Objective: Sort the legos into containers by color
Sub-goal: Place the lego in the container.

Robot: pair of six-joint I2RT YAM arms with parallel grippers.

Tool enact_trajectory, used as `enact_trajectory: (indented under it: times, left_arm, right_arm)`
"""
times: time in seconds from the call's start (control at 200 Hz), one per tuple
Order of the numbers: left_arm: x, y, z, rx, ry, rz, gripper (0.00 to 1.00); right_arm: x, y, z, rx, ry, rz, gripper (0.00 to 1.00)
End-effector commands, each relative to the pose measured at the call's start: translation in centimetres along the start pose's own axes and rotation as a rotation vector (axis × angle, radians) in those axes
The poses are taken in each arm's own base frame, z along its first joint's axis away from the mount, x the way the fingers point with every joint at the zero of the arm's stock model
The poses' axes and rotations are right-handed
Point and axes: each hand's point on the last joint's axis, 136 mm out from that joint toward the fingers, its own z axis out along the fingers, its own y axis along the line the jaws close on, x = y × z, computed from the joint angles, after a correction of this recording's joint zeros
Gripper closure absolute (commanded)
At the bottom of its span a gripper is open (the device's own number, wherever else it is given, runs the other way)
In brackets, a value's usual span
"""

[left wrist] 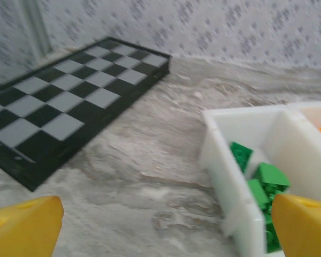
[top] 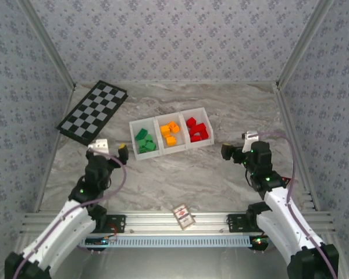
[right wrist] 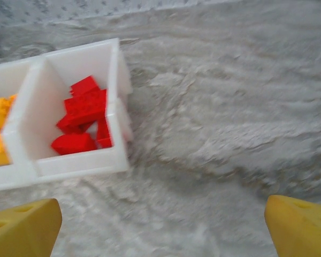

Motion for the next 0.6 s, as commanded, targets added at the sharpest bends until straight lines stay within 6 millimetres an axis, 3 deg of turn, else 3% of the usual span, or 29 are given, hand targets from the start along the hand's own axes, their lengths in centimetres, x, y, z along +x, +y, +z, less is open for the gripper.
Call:
enact_trajectory:
  times: [0.0, 0.095, 0.155, 0.265, 0.51, 0.595]
  left_arm:
    - [-3.3, 2.6, -1.2, -0.120, -0.187, -0.006, 0.00]
    - [-2.2, 3.8, -1.2, -0.164, -0.188, -0.012, 0.00]
    - [-2.4, 3.9, -1.2, -0.162, -0.209, -0.005, 0.00]
    - [-2.0, 4.9, -0.8, -0.208, -0.209, 0.025, 0.00]
    - [1.4, 6.8, 2.3, -0.244, -0.129, -0.009, 0.00]
    - [1.4, 6.4, 3.9, -0.207, -0.082, 0.033, 0.00]
  right_arm:
    - [0.2, -4.4, 1.1, 0.236, -0.035, -0.117, 0.00]
    - [2.1, -6.4, 2.9, 0.279, -0.030, -0.080, 0.00]
    - [2.0, -7.2, 3.7, 0.300, -0.028, -0.078, 0.00]
    - [1.1, -6.3, 5.5, 0.254, -0.047, -0.126, 0.00]
    - [-0.2, -4.8, 10.9, 0.150, -0.048, -0.233, 0.00]
    - [0.4, -8.4, 11.6, 0.228, -0.023, -0.046, 0.00]
